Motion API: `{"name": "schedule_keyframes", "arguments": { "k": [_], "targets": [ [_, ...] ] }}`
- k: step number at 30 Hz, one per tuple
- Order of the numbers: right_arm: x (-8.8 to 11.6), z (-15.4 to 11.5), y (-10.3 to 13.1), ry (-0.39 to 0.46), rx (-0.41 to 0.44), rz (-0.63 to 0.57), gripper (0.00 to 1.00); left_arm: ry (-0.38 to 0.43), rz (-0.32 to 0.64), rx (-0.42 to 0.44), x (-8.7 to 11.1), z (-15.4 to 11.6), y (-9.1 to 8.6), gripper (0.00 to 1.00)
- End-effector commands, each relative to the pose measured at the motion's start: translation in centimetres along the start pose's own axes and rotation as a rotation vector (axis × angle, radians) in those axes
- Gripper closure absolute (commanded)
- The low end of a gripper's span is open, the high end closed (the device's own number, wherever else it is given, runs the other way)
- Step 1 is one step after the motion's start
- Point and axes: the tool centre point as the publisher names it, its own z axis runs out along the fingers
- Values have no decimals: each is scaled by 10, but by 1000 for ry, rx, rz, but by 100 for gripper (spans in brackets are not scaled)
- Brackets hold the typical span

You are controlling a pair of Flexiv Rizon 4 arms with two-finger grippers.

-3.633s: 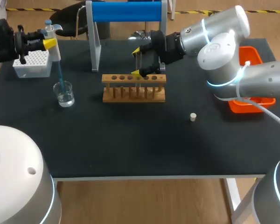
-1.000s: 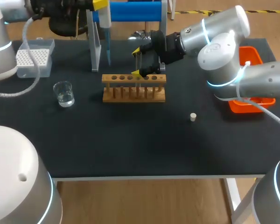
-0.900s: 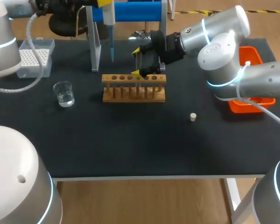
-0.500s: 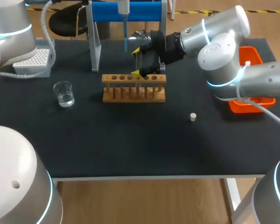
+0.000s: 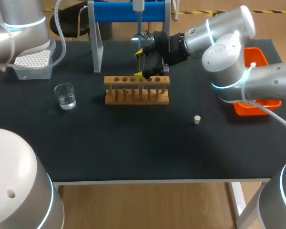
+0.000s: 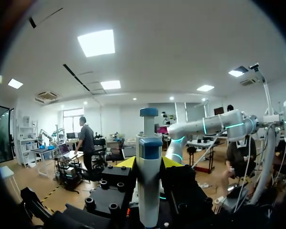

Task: Invert the test tube, pick up the pipette, mount the tip to pipette, aspirate from beaker and dispense into the tube, eject the tip, return the pipette, and cap with the stopper.

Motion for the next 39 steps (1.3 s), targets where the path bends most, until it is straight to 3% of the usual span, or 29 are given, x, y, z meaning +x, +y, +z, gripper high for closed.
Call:
{"name": "schedule_keyframes", "arguments": {
  "k": [1, 39],
  "targets": [
    [0, 0, 0, 2, 1, 0, 0, 26, -4, 5, -5, -2, 4, 100],
    [4, 5, -2, -10, 8, -2, 0, 35, 17, 24, -3, -3, 3, 100]
  ]
}}
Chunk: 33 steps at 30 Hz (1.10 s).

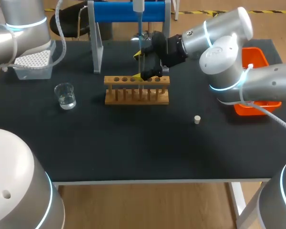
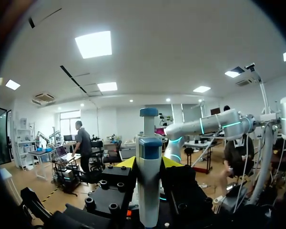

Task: Invert the test tube, pick up the pipette, mount the tip to pipette, aspirate from beaker and dispense into the tube, eject the tip, return the pipette, and cap with the stopper.

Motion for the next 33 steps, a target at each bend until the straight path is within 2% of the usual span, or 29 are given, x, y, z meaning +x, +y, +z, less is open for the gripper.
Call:
{"name": "schedule_keyframes", "arguments": {
  "k": [1, 33],
  "targets": [
    [1, -2, 0, -3, -5, -1, 0, 7, 3, 6, -1, -1, 0, 100],
    [1, -2, 0, -3, -5, -1, 0, 30, -24, 23, -9, 0, 18, 100]
  ]
}}
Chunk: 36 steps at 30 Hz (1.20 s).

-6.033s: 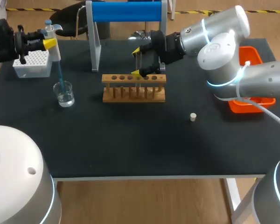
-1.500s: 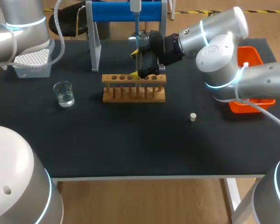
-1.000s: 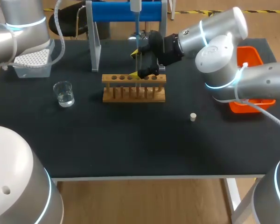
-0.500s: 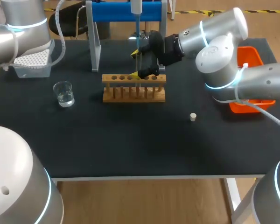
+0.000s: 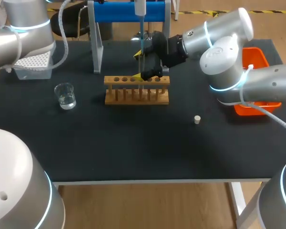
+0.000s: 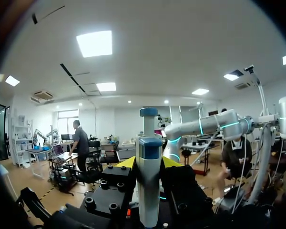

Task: Invert the test tube, pick up the pipette, mount the tip to pipette, aspirate from beaker and dispense into the tube, eject the tip, return the pipette, and cap with the stopper.

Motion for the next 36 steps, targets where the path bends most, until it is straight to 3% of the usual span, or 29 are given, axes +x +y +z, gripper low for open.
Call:
{"name": "schedule_keyframes", "arguments": {
  "k": [1, 36],
  "targets": [
    [1, -1, 0, 0, 1, 0, 0, 8, 0, 6, -3, -1, 2, 100],
    [1, -1, 0, 0, 1, 0, 0, 14, -34, 11, -10, -3, 15, 100]
  ]
}}
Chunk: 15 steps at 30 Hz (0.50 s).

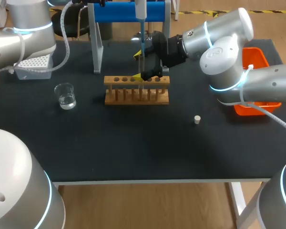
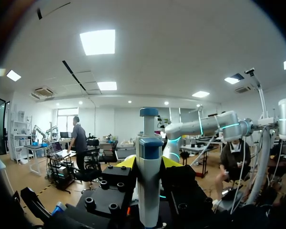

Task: Invert the test tube, pick up the pipette, mount the tip to pipette, aspirate from beaker and dispense into the tube, eject the tip, return the pipette, and cap with the stopper.

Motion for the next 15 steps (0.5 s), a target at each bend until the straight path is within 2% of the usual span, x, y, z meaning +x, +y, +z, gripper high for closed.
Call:
{"name": "schedule_keyframes", "arguments": {
  "k": [1, 15],
  "targets": [
    [1, -1, 0, 0, 1, 0, 0, 8, 0, 1, -3, -1, 1, 100],
    [1, -1, 0, 0, 1, 0, 0, 4, -5, 6, -5, -4, 8, 100]
  ]
}}
